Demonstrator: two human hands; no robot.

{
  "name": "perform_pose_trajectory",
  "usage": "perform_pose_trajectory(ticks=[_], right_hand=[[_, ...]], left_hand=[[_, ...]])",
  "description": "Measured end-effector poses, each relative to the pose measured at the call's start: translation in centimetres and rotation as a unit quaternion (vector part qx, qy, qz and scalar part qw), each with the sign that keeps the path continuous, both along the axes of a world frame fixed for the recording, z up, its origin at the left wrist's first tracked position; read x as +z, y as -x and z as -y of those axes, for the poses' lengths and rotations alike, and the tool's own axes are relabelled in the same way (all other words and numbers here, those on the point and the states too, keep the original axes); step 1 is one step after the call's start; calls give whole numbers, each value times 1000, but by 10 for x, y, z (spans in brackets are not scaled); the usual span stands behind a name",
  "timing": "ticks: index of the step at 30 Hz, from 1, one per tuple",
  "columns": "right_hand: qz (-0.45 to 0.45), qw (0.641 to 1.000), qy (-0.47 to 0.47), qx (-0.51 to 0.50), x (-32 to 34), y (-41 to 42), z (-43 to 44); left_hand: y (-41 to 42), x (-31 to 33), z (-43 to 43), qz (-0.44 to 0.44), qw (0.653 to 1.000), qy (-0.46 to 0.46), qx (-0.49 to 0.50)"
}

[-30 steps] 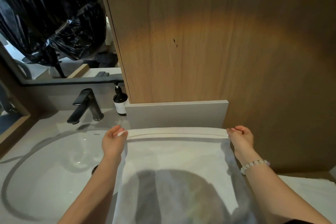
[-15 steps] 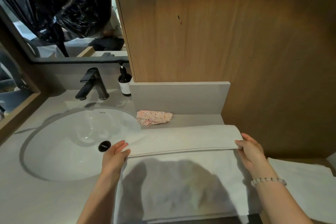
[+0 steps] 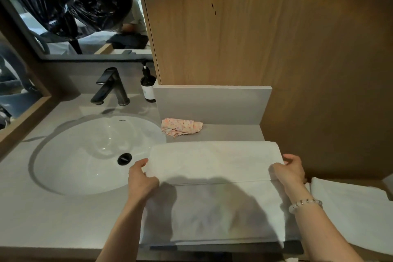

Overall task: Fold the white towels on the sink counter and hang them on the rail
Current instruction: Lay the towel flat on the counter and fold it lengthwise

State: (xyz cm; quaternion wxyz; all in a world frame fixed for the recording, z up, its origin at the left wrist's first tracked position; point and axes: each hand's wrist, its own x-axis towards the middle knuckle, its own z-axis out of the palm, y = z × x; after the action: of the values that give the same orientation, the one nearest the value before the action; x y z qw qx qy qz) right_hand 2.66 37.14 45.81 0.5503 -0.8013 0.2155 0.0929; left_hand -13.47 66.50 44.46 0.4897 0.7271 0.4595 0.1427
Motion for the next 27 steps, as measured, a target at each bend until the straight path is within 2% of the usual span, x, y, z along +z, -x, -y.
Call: perform_pose_trajectory(ticks=[5, 8, 14, 18, 24, 27], right_hand=[[-78, 996, 21, 31, -4, -25, -1], [-62, 993, 66, 75, -7, -27, -2], [-21, 991, 25, 127, -15, -23, 8], [-29, 981, 15, 189, -11, -24, 14], [30, 968, 98, 230, -18, -16, 15], [20, 958, 156, 238, -16, -11, 14]], left_hand=[[-11, 6, -10, -25, 994, 87, 60], [-16, 6, -11, -63, 996, 55, 37], [-13, 2, -11, -81, 996, 22, 12], [-12, 1, -6, -89, 996, -16, -9], [-12, -3, 5, -95, 989, -105, -37], [-12, -9, 3, -113, 981, -153, -47]])
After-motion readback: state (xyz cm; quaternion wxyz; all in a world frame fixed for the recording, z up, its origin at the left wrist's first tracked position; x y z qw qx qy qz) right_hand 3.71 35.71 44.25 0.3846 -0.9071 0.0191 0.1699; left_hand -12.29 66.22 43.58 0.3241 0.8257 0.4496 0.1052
